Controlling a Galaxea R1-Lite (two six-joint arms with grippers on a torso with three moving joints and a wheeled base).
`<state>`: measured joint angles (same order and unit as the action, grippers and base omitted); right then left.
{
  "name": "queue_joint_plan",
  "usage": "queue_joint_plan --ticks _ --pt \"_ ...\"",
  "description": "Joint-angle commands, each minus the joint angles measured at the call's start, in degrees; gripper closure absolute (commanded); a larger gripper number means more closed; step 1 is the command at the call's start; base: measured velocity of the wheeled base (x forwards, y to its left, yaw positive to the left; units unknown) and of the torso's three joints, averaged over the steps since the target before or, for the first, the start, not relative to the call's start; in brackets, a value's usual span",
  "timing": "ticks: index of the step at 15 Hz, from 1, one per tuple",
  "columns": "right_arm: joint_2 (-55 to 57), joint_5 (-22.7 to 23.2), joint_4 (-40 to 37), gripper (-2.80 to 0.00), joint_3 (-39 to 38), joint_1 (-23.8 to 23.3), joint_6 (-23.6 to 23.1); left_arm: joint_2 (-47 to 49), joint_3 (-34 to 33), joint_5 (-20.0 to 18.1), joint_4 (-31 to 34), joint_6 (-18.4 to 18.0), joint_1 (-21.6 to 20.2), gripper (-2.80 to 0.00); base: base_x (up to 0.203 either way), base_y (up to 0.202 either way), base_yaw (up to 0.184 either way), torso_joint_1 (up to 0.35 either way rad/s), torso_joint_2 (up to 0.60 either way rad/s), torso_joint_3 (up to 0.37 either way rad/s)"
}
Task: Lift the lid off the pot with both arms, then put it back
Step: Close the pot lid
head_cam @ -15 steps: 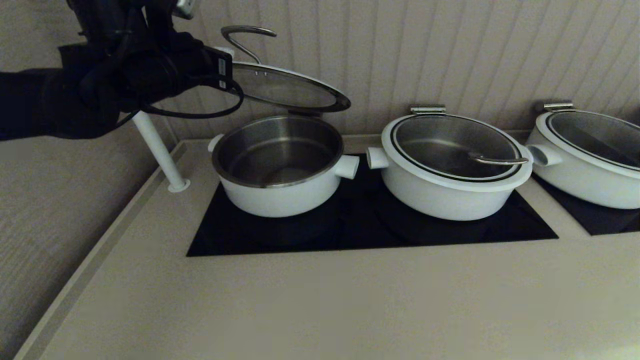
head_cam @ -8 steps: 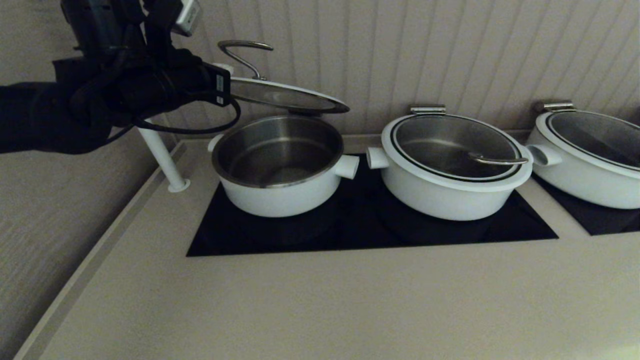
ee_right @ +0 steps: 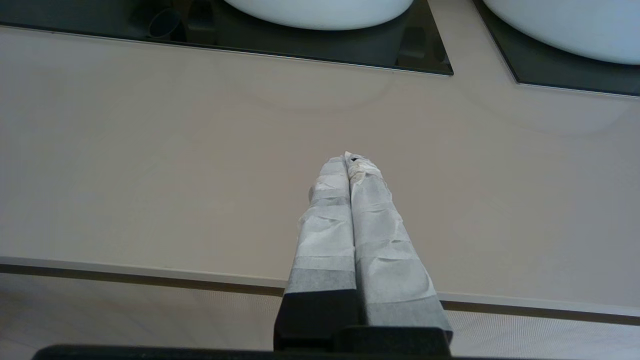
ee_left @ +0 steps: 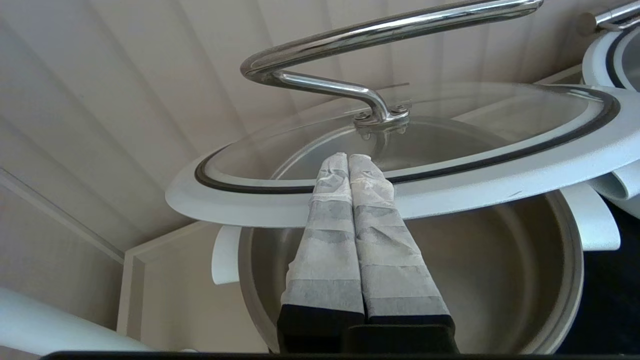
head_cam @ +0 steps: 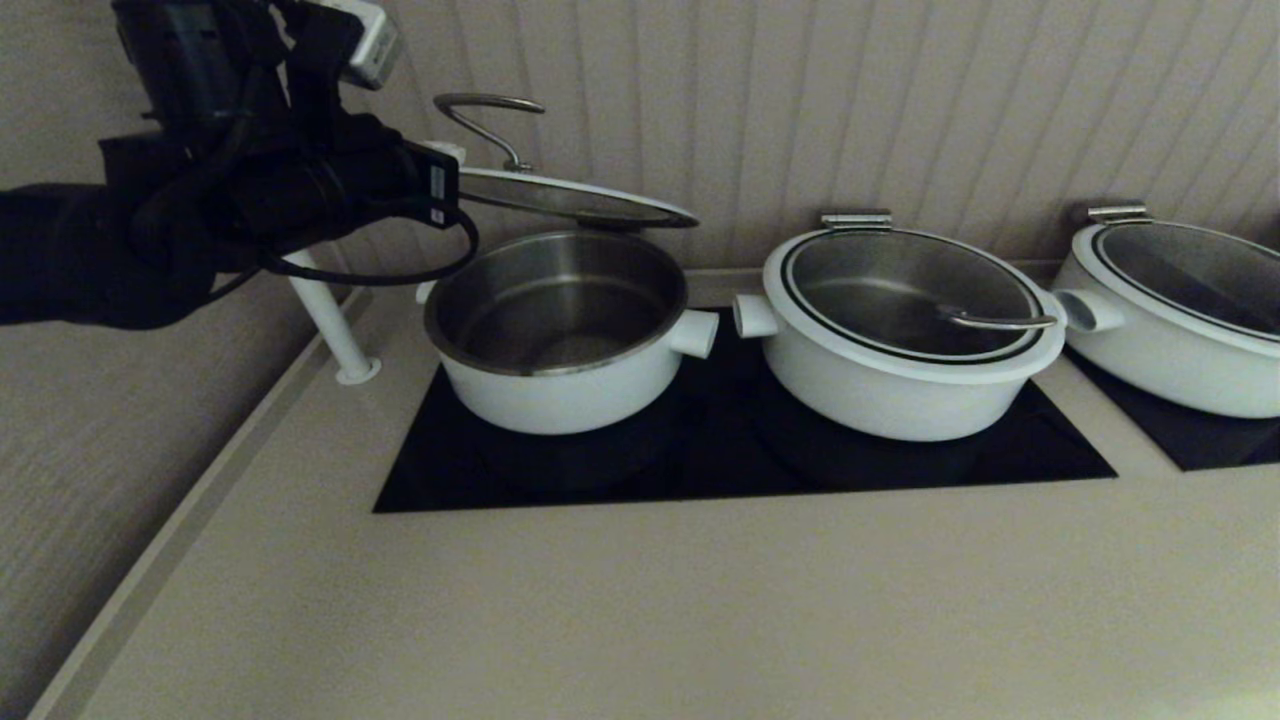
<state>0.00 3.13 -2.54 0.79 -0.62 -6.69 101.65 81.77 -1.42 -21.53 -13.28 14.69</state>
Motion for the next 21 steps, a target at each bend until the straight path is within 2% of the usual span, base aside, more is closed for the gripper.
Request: queue_joint_plan --ticks 1,4,11,21 --pt "0.01 0.03 0.01 0.0 0.0 0.01 -0.07 -0.15 -1.14 0.01 -1.25 0.01 -0.07 0.0 0.0 0.0 0.0 0.0 0.0 0.0" --pt "0.02 0.03 -0.01 0.0 0.0 0.01 -0.07 -0.23 -4.0 0.09 -5.33 0.01 -0.1 0.0 0.0 0.0 0.0 0.0 0.0 0.0" --pt "0.08 0.03 -0.01 0.0 0.0 0.01 -0.07 -0.76 -10.71 0.19 -10.48 0.1 -0.1 0.0 0.0 0.0 0.0 0.0 0.0 0.0" --pt "0.09 0.03 -0.01 0.0 0.0 0.01 -0.07 -2.95 -16.83 0.36 -10.82 0.36 -0.1 0.0 0.0 0.0 0.0 0.0 0.0 0.0"
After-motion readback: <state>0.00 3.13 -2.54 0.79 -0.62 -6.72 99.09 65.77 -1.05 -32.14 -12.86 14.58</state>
